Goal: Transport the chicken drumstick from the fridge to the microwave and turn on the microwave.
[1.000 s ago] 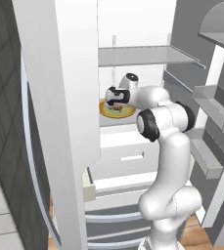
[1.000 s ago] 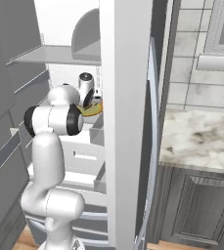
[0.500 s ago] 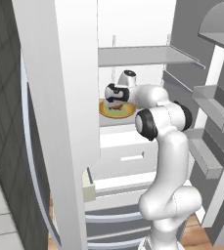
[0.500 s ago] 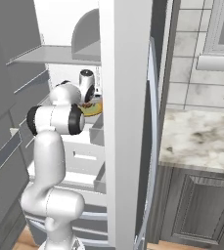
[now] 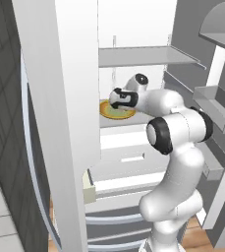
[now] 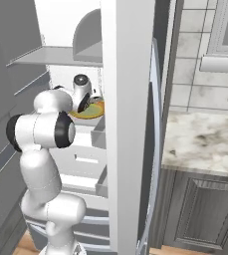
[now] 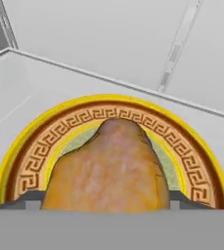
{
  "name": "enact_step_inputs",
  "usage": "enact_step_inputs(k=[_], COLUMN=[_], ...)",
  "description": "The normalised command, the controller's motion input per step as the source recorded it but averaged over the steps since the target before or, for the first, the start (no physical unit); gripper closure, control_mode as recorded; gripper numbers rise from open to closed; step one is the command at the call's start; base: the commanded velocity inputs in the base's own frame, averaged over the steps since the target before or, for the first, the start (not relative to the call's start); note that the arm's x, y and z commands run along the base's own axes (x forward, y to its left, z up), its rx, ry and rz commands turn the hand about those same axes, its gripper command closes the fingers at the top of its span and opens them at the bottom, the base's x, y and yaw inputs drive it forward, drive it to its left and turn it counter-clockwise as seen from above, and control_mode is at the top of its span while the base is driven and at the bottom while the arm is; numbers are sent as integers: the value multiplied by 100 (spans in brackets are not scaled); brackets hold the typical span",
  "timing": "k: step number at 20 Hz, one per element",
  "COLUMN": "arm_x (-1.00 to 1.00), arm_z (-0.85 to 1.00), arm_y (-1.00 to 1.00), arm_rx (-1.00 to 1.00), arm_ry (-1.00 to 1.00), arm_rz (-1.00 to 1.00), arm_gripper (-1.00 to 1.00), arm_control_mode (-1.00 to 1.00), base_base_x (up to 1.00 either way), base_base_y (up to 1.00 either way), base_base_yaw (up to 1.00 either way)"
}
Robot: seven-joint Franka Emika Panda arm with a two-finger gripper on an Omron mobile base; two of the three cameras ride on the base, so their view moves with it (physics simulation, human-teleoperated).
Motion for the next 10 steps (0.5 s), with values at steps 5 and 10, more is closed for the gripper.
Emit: enact_step_inputs(k=[5, 10], arm_x=[-88, -89], arm_z=[17, 79], arm_y=[-9, -31], arm_rx=[2, 2], arm_ry=[-68, -52], arm_rz=[5, 2], arm_gripper=[100, 100], arm_control_mode=[-100, -100], base_base_x=[0, 0], base_base_y=[0, 0], base_base_yaw=[0, 0])
